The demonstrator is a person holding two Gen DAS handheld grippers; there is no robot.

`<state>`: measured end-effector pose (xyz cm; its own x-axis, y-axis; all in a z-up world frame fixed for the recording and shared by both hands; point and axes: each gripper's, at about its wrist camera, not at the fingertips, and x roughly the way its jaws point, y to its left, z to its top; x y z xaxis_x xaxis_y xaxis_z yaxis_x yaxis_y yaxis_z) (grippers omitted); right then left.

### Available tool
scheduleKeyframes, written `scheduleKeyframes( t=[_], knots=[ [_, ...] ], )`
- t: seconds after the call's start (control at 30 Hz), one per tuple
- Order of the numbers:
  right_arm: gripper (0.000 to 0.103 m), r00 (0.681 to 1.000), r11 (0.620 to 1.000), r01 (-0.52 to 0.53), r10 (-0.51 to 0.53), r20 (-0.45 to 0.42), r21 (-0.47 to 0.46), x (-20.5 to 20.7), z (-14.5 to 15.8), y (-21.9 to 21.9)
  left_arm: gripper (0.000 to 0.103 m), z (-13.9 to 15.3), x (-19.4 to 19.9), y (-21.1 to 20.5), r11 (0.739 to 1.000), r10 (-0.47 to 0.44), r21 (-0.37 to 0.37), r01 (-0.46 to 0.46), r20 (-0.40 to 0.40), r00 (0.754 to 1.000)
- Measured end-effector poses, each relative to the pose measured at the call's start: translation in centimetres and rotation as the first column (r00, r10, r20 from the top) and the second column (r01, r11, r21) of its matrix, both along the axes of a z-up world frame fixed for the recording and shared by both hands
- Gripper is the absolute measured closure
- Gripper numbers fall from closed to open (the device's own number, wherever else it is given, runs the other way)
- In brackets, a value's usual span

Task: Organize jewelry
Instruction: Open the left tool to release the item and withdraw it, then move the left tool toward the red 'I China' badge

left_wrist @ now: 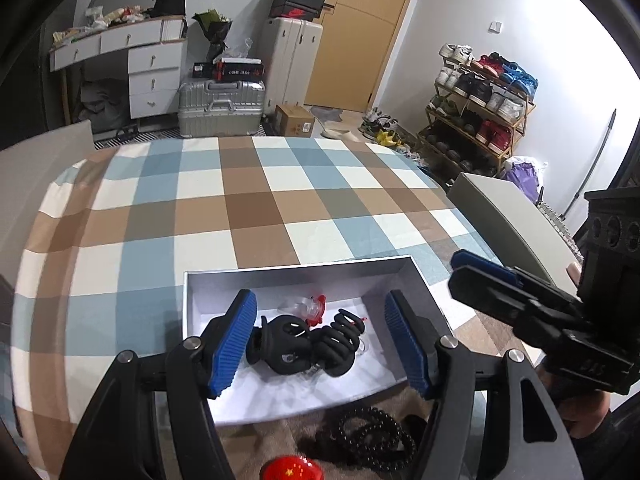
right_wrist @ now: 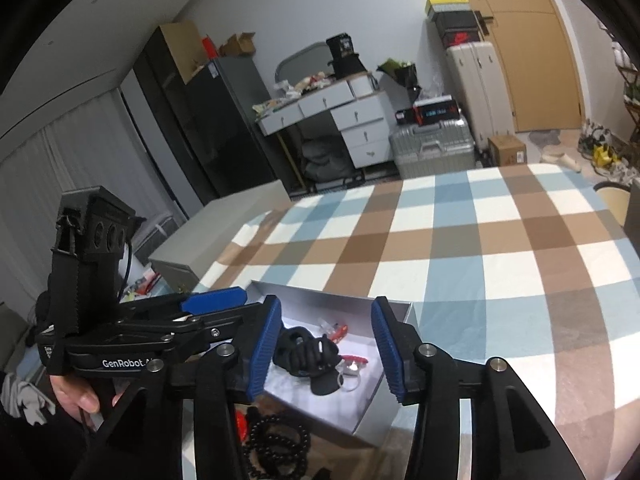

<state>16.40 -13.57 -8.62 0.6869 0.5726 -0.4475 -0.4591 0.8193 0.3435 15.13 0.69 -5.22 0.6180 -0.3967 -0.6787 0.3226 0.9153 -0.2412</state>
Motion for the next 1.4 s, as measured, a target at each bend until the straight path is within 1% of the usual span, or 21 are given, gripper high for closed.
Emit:
scheduleKeyframes(
  t=[0.07, 0.17, 0.23, 0.3, 0.37, 0.4, 0.47, 0.5, 0.57, 0.7, 0.77, 0.8, 0.83, 0.9, 1.0, 1.1, 1.2, 1.3, 1.4],
  knots=[
    [0.05, 1.0, 1.0, 0.007, -0.007, 0.011, -0.001, -0.6, 0.3, -0.1, 0.041, 0.4, -0.5, 0.0, 1.0, 0.008, 0.015, -0.009, 0.017, 1.0],
    [0.041, 1.0, 1.0, 0.016, -0.017, 0.022, 0.006, -1.4, 0.8, -0.2, 0.039, 0.8, -1.2, 0.1, 1.0, 0.018, 0.019, -0.019, 0.031, 0.999],
    [0.036, 0.999, 1.0, 0.029, -0.029, 0.036, 0.005, -2.0, 1.1, -0.3, 0.033, 1.0, -1.7, 0.2, 0.999, 0.025, 0.019, -0.026, 0.041, 0.999],
    [0.027, 0.998, 0.999, 0.034, -0.034, 0.051, 0.001, -2.8, 1.4, -0.2, 0.031, 1.2, -2.2, 0.4, 0.999, 0.035, 0.018, -0.036, 0.053, 0.998],
    [0.027, 0.998, 0.999, 0.036, -0.036, 0.059, 0.001, -3.4, 1.5, -0.2, 0.031, 1.3, -2.5, 0.5, 0.999, 0.043, 0.019, -0.044, 0.057, 0.997],
    [0.025, 0.997, 0.999, 0.035, -0.035, 0.061, 0.002, -3.8, 1.6, -0.1, 0.031, 1.4, -2.7, 0.5, 0.999, 0.046, 0.018, -0.048, 0.06, 0.997],
    [0.02, 0.997, 0.999, 0.037, -0.037, 0.064, 0.002, -4.3, 1.6, -0.1, 0.026, 1.4, -3.1, 0.6, 0.997, 0.064, 0.026, -0.066, 0.065, 0.996],
    [0.018, 0.997, 0.999, 0.038, -0.039, 0.066, 0.002, -4.6, 1.6, -0.1, 0.02, 1.4, -3.3, 0.7, 0.995, 0.093, 0.04, -0.096, 0.071, 0.993],
    [0.016, 0.997, 0.999, 0.041, -0.041, 0.071, 0.003, -5.1, 1.5, -0.1, 0.019, 1.3, -3.7, 0.9, 0.989, 0.125, 0.064, -0.13, 0.082, 0.989],
    [0.016, 0.997, 0.999, 0.041, -0.041, 0.067, 0.001, -6.1, 1.2, -0.1, 0.019, 1.1, -4.1, 1.4, 0.985, 0.15, 0.073, -0.155, 0.075, 0.986],
    [0.016, 0.997, 0.999, 0.041, -0.041, 0.066, -0.001, -6.4, 1.0, -0.1, 0.015, 0.9, -4.4, 1.7, 0.985, 0.152, 0.077, -0.158, 0.077, 0.985],
    [0.016, 0.997, 0.999, 0.043, -0.043, 0.069, -0.001, -6.6, 1.0, -0.1, 0.011, 0.8, -4.6, 1.9, 0.984, 0.153, 0.08, -0.159, 0.077, 0.985],
    [0.015, 0.996, 0.999, 0.046, -0.046, 0.072, 0.001, -6.9, 0.9, -0.2, 0.01, 0.7, -4.8, 2.1, 0.983, 0.16, 0.082, -0.166, 0.079, 0.984],
    [0.011, 0.996, 0.999, 0.054, -0.054, 0.075, 0.005, -7.3, 0.6, -0.3, 0.009, 0.4, -5.3, 2.4, 0.982, 0.169, 0.076, -0.175, 0.079, 0.982],
    [0.006, 0.995, 0.998, 0.064, -0.064, 0.074, 0.009, -7.8, 0.0, -0.4, 0.003, -0.4, -6.2, 2.7, 0.98, 0.169, 0.09, -0.175, 0.076, 0.983],
    [0.001, 0.995, 0.998, 0.07, -0.07, 0.065, -0.005, -8.1, -0.8, -0.3, 0.001, -2.1, -6.7, 2.8, 0.975, 0.169, 0.14, -0.174, 0.047, 0.985],
    [0.0, 0.997, 0.998, 0.068, -0.067, 0.046, -0.009, -8.2, -1.7, -0.3, 0.001, -4.1, -6.9, 2.6, 0.973, 0.143, 0.185, -0.14, -0.002, 0.99],
    [0.0, 0.997, 0.997, 0.071, -0.071, 0.018, -0.009, -8.1, -2.6, -0.4, 0.001, -5.9, -7.0, 2.6, 0.975, 0.119, 0.194, -0.105, -0.061, 0.991],
    [0.0, 0.997, 0.997, 0.077, -0.077, 0.002, -0.009, -8.0, -3.1, -0.7, 0.001, -6.4, -7.1, 1.9, 0.974, 0.087, 0.215, -0.067, -0.089, 0.992]
  ],
)
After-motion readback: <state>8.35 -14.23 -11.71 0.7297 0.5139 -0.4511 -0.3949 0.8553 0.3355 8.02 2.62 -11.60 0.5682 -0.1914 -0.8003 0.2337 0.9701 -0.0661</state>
